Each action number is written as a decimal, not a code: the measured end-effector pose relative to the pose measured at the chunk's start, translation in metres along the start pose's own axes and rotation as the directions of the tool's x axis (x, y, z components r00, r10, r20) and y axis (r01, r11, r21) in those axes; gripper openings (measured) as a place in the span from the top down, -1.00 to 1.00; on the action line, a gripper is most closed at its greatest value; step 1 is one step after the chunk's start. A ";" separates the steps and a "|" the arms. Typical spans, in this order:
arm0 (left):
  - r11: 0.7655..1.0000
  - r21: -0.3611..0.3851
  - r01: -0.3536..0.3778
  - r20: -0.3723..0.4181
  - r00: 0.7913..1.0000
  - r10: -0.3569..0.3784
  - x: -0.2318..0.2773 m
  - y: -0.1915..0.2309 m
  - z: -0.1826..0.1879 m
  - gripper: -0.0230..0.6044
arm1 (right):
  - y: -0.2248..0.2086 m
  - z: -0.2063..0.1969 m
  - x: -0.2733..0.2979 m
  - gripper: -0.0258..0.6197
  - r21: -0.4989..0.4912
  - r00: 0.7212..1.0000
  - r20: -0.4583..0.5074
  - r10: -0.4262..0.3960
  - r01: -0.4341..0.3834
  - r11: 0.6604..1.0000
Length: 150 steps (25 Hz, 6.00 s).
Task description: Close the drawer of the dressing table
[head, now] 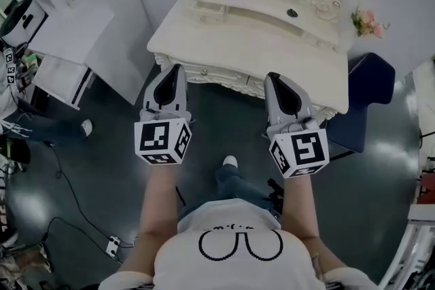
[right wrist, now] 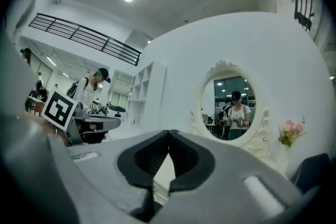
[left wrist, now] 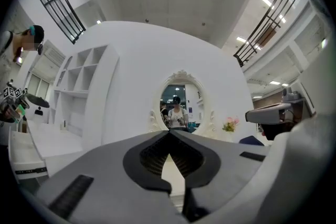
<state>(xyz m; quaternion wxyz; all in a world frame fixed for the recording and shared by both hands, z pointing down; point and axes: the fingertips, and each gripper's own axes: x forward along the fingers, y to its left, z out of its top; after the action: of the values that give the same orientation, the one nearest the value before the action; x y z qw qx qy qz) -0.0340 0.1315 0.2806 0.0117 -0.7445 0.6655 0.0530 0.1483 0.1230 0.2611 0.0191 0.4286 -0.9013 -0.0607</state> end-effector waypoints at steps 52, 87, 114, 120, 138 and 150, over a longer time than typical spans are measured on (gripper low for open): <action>0.957 -0.157 0.244 -0.417 0.862 -0.288 0.402 0.155 -0.228 0.42 | -0.168 -0.185 0.375 0.92 0.109 0.895 -0.403 -0.191 0.254 0.961; 0.976 -0.143 0.164 -0.674 0.706 -0.217 0.395 0.140 -0.329 0.63 | -0.166 -0.263 0.378 0.92 0.185 0.828 -0.560 -0.034 0.165 0.969; 0.985 -0.116 0.126 -0.670 0.723 -0.171 0.455 0.140 -0.336 0.63 | -0.183 -0.266 0.376 0.92 0.179 0.821 -0.571 -0.024 0.153 0.972; 0.985 -0.111 0.130 -0.665 0.727 -0.171 0.469 0.140 -0.335 0.63 | -0.189 -0.266 0.375 0.92 0.181 0.819 -0.572 -0.032 0.164 0.970; 0.979 -0.133 0.154 -0.657 0.726 -0.203 0.467 0.139 -0.320 0.35 | -0.183 -0.250 0.372 0.92 0.191 0.841 -0.540 -0.041 0.170 0.967; 0.968 -0.151 0.200 -0.546 0.799 -0.251 0.433 0.149 -0.258 0.10 | -0.175 -0.206 0.370 0.92 0.161 0.880 -0.460 -0.121 0.216 0.963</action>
<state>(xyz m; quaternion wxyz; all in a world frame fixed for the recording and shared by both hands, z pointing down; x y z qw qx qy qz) -0.1186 -0.3364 0.5045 -0.2098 -0.8006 0.5431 -0.1414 0.0669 -0.2927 0.4370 0.1748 0.5076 -0.8333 0.1318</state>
